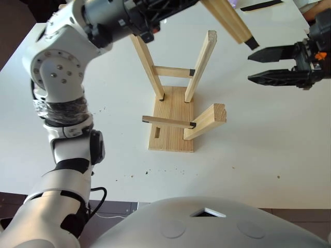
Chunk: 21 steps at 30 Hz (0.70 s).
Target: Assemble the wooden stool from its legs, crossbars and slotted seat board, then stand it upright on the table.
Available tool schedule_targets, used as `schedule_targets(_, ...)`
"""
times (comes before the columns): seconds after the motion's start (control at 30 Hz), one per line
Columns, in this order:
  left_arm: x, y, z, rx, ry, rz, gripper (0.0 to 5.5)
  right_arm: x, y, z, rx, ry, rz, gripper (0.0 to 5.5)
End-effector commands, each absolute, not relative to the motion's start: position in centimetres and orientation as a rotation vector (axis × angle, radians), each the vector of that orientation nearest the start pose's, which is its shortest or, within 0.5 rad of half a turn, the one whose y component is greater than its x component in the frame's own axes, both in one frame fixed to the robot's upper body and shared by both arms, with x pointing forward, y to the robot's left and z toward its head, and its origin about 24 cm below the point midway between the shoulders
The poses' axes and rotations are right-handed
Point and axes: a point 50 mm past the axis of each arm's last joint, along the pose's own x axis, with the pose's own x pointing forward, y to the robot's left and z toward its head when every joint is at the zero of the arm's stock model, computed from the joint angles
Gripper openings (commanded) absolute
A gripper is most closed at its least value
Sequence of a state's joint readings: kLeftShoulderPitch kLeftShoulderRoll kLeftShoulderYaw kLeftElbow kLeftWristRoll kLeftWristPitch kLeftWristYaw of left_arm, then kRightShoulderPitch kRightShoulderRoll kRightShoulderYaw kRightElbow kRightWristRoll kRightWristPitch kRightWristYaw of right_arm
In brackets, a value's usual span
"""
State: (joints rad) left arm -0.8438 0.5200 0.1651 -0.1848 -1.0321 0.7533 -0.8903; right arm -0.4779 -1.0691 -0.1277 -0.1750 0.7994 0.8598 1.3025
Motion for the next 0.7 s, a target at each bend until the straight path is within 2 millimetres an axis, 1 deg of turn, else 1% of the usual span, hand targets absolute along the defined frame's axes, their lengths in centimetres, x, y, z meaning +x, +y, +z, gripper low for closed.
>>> schedule_targets(0.03, 26.5, 17.1, 32.1, 0.007, -0.321, -1.384, 2.12, 23.3, -24.6, 21.8, -0.137, 0.375, 1.237, 2.99)
schedule_targets(0.13, 26.6, 19.6, 33.8, 0.026, -0.294, -1.293, 2.12, 21.8, -24.6, 20.5, -0.099, 0.388, 1.217, 2.99)
schedule_targets(0.17, 26.5, 20.5, 34.1, 0.047, -0.29, -1.272, 2.12, 21.2, -24.6, 20.2, -0.084, 0.387, 1.206, 2.99)
schedule_targets(0.23, 26.3, 21.9, 33.7, 0.076, -0.248, -1.248, 2.12, 20.1, -24.6, 19.7, -0.054, 0.383, 1.179, 2.99)
schedule_targets(0.27, 26.2, 22.4, 33.2, 0.105, -0.233, -1.231, 2.12, 19.6, -24.7, 19.5, -0.04, 0.386, 1.163, 2.99)
schedule_targets(0.3, 25.9, 23.0, 32.3, 0.127, -0.205, -1.236, 2.12, 19.1, -24.9, 19.3, -0.026, 0.393, 1.146, 2.99)
schedule_targets(0.37, 25.4, 23.8, 30.3, 0.108, -0.113, -1.275, 2.12, 18.1, -25.2, 18.9, -0.004, 0.408, 1.111, 2.99)
schedule_targets(0.47, 25.0, 25.0, 26.9, 0.229, -0.067, -1.231, 2.12, 16.7, -25.5, 18.3, 0.026, 0.426, 1.064, 2.99)
schedule_targets(0.53, 24.0, 25.5, 24.9, 0.224, 0.009, -1.315, 2.12, 16.0, -25.4, 18.0, 0.042, 0.434, 1.047, 2.99)
schedule_targets(0.57, 23.7, 25.7, 24.2, 0.234, 0.018, -1.346, 2.12, 15.7, -25.4, 17.8, 0.047, 0.437, 1.042, 2.99)
schedule_targets(0.63, 23.9, 26.1, 23.5, 0.239, -0.033, -1.334, 2.12, 15.3, -25.3, 17.6, 0.062, 0.44, 1.037, 2.99)
schedule_targets(0.7, 24.1, 26.6, 22.3, 0.197, -0.088, -1.295, 2.12, 15.3, -25.2, 17.4, 0.068, 0.444, 1.036, 2.99)
